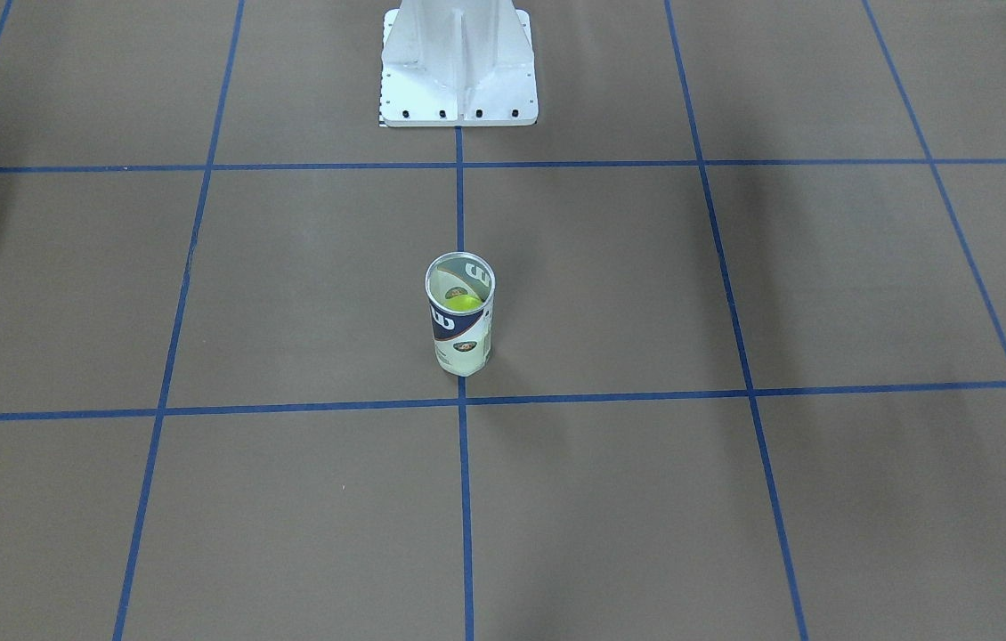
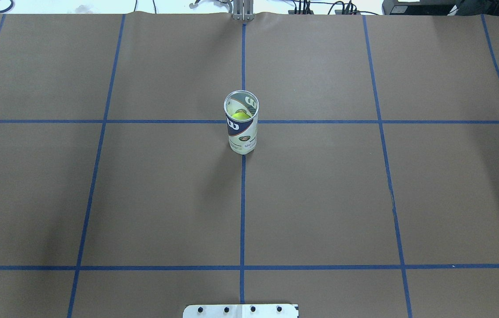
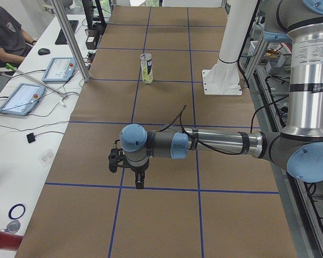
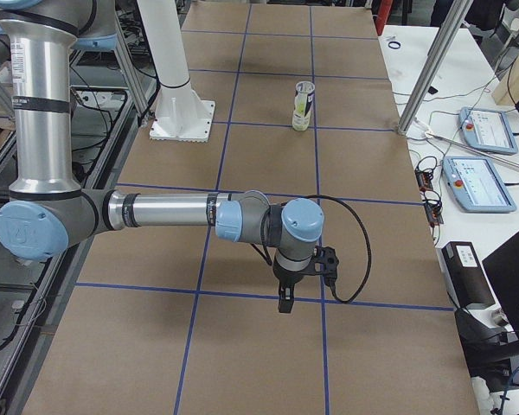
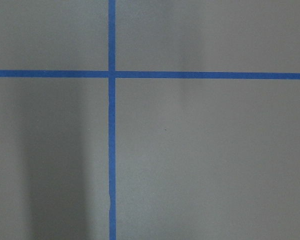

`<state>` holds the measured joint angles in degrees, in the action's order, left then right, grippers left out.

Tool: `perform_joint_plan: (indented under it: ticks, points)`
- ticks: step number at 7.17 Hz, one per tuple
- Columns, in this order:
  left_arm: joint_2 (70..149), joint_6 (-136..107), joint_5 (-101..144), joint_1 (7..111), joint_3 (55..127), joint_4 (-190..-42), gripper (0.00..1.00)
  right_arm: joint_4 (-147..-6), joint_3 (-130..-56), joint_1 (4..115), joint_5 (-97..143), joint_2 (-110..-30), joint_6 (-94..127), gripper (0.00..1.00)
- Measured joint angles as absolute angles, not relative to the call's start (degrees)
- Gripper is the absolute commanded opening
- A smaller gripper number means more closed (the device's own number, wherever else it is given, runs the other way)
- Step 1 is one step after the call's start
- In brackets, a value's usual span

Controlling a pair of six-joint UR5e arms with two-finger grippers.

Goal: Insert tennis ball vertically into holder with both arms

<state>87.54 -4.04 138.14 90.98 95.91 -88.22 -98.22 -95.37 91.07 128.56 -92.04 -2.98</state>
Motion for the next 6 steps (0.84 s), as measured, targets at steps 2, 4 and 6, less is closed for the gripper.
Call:
perform_joint_plan:
  ticks: [2,4,6]
  points:
    - [88.21,-4.23,137.03,90.74,94.98,-89.38,1.00,-97.87,-94.14,90.45,128.70,-91.76,-2.79,0.99]
    - [88.91,-4.30,135.03,90.64,94.89,-89.66,1.00,-94.69,-93.53,90.16,128.60,-91.62,-2.35,0.99]
    - [90.23,-4.09,134.57,90.62,94.54,-89.74,1.00,-89.80,-91.62,89.96,127.91,-91.58,0.87,0.99]
